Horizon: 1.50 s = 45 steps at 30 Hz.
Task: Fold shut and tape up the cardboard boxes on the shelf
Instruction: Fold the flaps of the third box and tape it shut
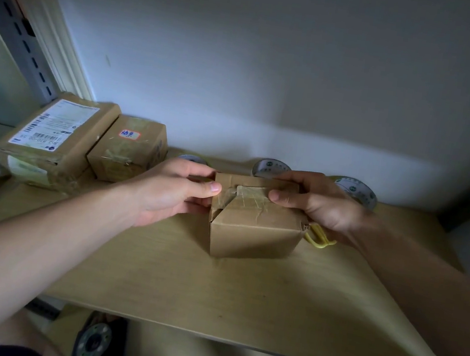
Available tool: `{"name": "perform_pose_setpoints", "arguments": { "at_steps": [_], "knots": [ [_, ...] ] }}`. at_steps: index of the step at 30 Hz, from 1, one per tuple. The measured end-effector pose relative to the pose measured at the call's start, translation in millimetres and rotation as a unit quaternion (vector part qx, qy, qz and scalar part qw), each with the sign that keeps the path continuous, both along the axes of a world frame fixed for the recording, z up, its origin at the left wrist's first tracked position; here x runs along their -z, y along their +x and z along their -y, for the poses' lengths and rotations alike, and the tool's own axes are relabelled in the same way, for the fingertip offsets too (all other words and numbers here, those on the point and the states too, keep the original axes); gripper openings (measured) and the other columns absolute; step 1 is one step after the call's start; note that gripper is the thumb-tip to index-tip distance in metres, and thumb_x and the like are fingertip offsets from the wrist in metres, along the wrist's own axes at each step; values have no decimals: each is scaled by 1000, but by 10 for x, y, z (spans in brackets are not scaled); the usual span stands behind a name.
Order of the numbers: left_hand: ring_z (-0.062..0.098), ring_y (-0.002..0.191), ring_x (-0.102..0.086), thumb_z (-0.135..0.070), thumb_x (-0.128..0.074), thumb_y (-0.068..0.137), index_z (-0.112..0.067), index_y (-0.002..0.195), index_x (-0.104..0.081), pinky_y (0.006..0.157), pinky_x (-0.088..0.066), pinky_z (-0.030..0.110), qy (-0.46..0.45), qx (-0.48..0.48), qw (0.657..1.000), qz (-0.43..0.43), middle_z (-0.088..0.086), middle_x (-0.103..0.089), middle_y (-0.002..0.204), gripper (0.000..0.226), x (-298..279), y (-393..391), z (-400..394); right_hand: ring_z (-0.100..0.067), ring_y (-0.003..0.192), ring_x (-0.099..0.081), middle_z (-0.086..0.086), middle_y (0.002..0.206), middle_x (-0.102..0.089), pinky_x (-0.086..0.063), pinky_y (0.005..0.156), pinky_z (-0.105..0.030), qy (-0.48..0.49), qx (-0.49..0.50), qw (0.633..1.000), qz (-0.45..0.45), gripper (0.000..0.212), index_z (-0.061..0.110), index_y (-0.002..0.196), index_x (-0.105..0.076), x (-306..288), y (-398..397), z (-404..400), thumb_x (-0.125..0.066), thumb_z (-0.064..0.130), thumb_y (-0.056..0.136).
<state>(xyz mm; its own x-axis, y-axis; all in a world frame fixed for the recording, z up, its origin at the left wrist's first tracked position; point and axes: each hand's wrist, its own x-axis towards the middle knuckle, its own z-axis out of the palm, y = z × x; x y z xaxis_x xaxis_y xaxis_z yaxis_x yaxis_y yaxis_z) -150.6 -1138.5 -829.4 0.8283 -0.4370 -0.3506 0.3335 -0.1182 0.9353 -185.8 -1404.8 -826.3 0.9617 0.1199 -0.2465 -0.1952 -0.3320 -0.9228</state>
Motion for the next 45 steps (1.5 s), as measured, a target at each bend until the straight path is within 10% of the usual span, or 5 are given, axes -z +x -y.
{"name": "perform_pose_setpoints", "arguments": {
  "at_steps": [8,18,24,35,45],
  "knots": [
    [20,84,-62,-5,-67,87,7,129,-62,75,-57,30,-28,5,999,-27,16,-63,106,43,6,26,7,-14,93,-72,7,95,-77,-52,74,-27,-125,-85,988,21,54,25,98,-74,-175,161,63,-84,57,56],
    [18,85,-63,-12,-66,84,3,132,-62,77,-55,29,-42,57,997,-20,16,-65,109,50,83,79,-41,-10,94,-67,15,93,-71,-44,80,-29,-230,-185,955,28,24,35,88,-71,-291,358,-167,-81,54,79],
    [26,94,-63,-12,-63,88,4,133,-60,77,-59,28,-55,76,995,-11,21,-64,114,49,109,82,-56,-11,104,-65,15,108,-72,-47,101,-34,-279,-196,940,4,55,30,122,-72,-365,389,-338,-78,62,77],
    [34,111,-52,-14,-65,89,3,127,-65,90,-51,39,-76,97,992,-9,23,-59,123,42,196,151,-103,-14,79,-65,9,75,-66,-44,67,-30,-299,-137,944,18,59,28,70,-68,-243,294,-486,-69,87,66],
    [28,116,-60,-13,-60,97,-6,137,-61,97,-53,35,-78,154,983,56,26,-64,130,41,188,162,-124,-10,85,-70,9,86,-74,-58,83,-41,-327,-162,925,108,68,35,100,-75,-244,215,-535,-55,91,67]
  ]
}}
